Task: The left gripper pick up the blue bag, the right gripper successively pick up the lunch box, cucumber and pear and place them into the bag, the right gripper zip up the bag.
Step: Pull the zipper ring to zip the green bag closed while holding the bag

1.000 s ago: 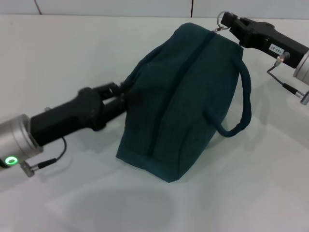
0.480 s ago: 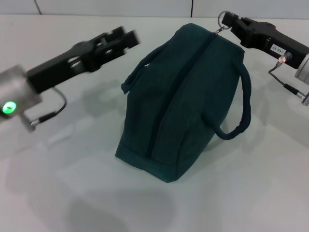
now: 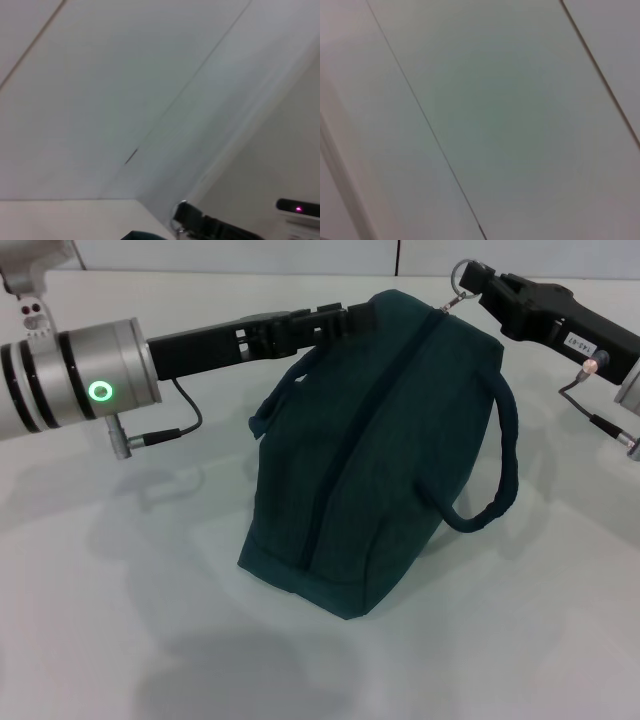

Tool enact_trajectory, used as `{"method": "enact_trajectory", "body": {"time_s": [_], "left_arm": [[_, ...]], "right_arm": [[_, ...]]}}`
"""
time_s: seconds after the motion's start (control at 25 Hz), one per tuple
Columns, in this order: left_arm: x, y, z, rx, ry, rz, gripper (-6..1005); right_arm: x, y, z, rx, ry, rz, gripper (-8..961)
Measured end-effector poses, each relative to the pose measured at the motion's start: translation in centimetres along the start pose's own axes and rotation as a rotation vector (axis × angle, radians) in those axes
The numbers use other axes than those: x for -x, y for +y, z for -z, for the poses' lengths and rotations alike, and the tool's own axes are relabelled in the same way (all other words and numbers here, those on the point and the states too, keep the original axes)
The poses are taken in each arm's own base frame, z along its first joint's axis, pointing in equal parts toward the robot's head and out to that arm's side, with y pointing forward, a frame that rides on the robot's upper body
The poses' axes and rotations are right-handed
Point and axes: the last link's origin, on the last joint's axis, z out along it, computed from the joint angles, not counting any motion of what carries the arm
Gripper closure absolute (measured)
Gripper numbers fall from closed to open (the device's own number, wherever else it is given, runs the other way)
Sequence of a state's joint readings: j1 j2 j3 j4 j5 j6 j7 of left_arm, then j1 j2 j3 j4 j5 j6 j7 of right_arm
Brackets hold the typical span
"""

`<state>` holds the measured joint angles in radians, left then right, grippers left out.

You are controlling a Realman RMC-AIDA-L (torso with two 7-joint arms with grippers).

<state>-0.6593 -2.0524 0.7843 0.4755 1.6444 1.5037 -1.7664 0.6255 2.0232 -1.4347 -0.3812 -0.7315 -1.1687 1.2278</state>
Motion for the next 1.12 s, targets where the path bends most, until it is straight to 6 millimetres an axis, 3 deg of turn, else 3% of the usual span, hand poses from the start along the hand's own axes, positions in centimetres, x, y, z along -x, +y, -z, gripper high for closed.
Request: {"method": "enact_trajectory", "body": {"time_s": [0.44, 0.88, 1.12], "left_arm": [[0.7, -0.3, -0.7, -0.030, -0.046, 0.041, 139], [1.2, -0.1, -1.3, -0.019, -0.068, 0.003, 517], [1.2, 0.1, -1.6, -0.011, -0.067, -0.014, 771]], "right_arm": [[-0.1, 0.1, 0.3, 0.008, -0.004, 0.001, 922], [-0.2, 0.2, 0.5, 0.015, -0.008, -0.004, 920], [-0.3, 0.2, 0.6, 0.014, -0.005, -0.006, 920]]}}
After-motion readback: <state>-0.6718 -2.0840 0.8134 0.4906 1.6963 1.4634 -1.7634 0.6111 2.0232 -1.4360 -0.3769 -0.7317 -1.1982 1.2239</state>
